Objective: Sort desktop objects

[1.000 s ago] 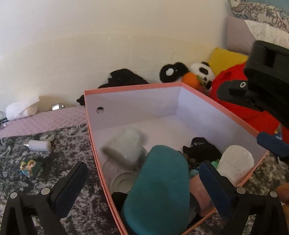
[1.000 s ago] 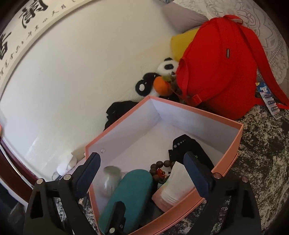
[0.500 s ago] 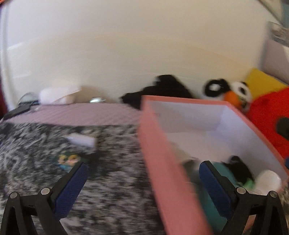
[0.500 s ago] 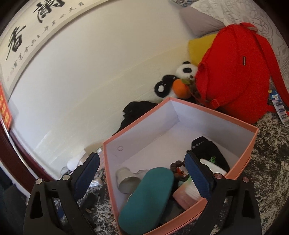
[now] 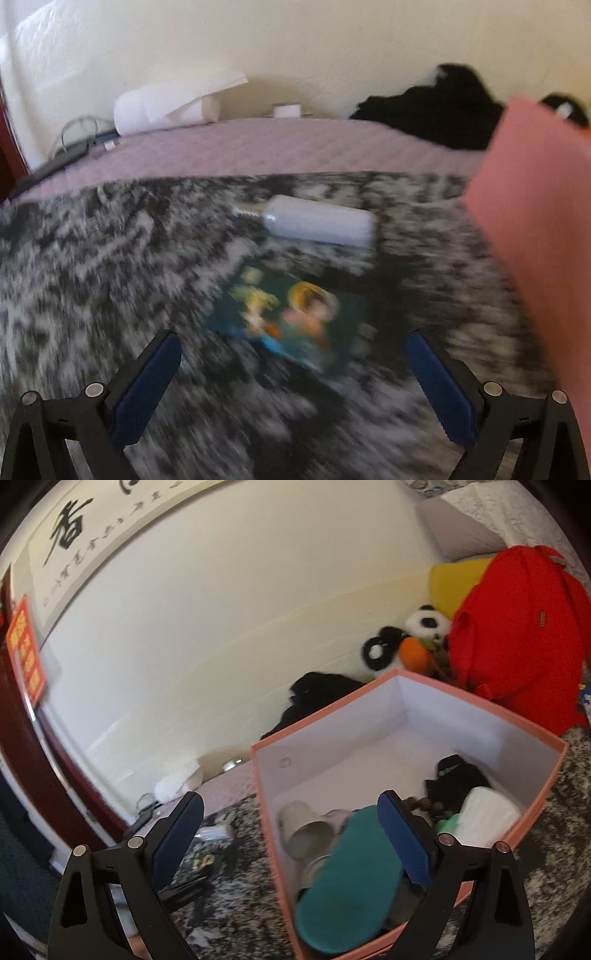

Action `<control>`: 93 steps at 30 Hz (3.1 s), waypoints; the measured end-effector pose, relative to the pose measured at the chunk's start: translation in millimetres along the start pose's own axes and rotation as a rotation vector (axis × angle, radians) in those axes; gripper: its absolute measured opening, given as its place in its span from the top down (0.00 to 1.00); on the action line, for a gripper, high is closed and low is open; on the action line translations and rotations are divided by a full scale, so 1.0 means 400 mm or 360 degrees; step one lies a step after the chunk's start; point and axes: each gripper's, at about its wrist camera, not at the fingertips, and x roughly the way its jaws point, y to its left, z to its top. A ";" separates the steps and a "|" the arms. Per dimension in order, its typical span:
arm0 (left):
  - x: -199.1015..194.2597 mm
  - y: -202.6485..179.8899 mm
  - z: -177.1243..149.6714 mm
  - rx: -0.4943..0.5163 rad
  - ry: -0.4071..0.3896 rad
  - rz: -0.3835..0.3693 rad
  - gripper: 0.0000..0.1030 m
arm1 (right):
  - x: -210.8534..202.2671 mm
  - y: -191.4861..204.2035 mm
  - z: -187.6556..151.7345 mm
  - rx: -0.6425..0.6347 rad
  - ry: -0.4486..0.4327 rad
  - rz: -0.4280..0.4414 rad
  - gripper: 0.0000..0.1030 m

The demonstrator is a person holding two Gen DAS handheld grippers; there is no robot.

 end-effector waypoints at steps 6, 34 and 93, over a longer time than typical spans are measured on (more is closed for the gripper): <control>0.119 -0.022 -0.004 0.0194 0.0181 -0.0133 0.02 | 0.029 0.077 -0.033 -0.0176 0.0013 -0.0003 0.06; 0.075 0.276 -0.036 -0.0430 0.0010 -0.0445 0.94 | 0.819 0.429 -0.274 -0.0953 0.0751 0.0114 0.09; -0.177 0.098 -0.001 0.0034 -0.0338 -0.0521 0.94 | 0.110 0.187 -0.254 -0.0788 0.0369 0.0141 0.25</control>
